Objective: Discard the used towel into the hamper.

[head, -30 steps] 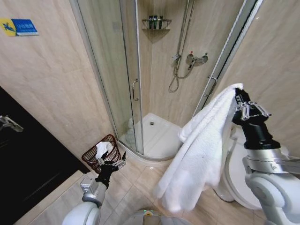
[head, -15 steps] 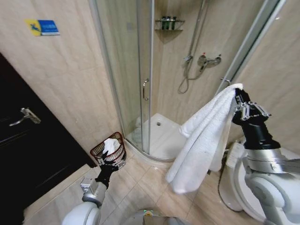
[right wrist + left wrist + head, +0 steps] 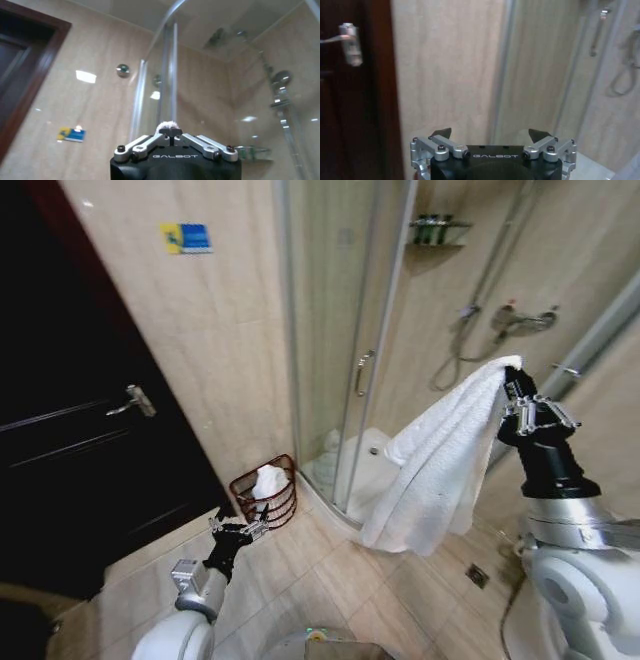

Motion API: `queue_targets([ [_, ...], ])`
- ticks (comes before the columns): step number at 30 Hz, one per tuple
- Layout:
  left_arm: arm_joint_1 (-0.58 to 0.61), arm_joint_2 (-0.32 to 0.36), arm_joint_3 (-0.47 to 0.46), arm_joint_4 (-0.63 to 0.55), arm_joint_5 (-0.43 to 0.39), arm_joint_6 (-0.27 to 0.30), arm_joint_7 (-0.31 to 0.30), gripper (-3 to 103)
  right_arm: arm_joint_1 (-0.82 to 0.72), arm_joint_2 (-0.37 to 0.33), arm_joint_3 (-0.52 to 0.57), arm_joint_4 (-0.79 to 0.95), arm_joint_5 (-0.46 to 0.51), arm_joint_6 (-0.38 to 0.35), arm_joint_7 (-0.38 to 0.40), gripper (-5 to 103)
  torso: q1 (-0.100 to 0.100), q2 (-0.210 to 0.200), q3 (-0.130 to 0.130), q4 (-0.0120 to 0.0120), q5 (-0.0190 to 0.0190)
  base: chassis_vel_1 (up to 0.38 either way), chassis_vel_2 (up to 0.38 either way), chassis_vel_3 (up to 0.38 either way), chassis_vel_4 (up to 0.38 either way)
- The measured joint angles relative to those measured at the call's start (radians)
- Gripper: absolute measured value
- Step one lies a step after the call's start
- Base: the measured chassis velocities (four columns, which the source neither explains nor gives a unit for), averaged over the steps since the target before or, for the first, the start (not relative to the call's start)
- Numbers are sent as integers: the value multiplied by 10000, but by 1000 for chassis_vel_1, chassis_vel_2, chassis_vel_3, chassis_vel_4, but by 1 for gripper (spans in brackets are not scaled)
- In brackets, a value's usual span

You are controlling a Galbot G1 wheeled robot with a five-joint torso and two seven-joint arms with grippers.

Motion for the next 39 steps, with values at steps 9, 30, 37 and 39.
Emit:
queue_targets([
  [9,0,0,0,0,0,0,0,100,53,-55,-12,0,57,68,41,0,0,0,0,-1,-2,128,126,120,117],
  [30,1,0,0,0,0,0,0,100,675,-532,-462,-509,552,128,107,0,0,0,0,-4,-2,88,79,82,89],
  [37,1,0,0,0,0,0,0,100,701,-496,-941,-913,725,-270,166,0,0,0,0,-1,-2,0,0,0,0],
  [39,0,0,0,0,0,0,-1,100,669,-438,-1065,-1047,757,-342,167,0,0,0,0,-1,0,0,0,0,0],
])
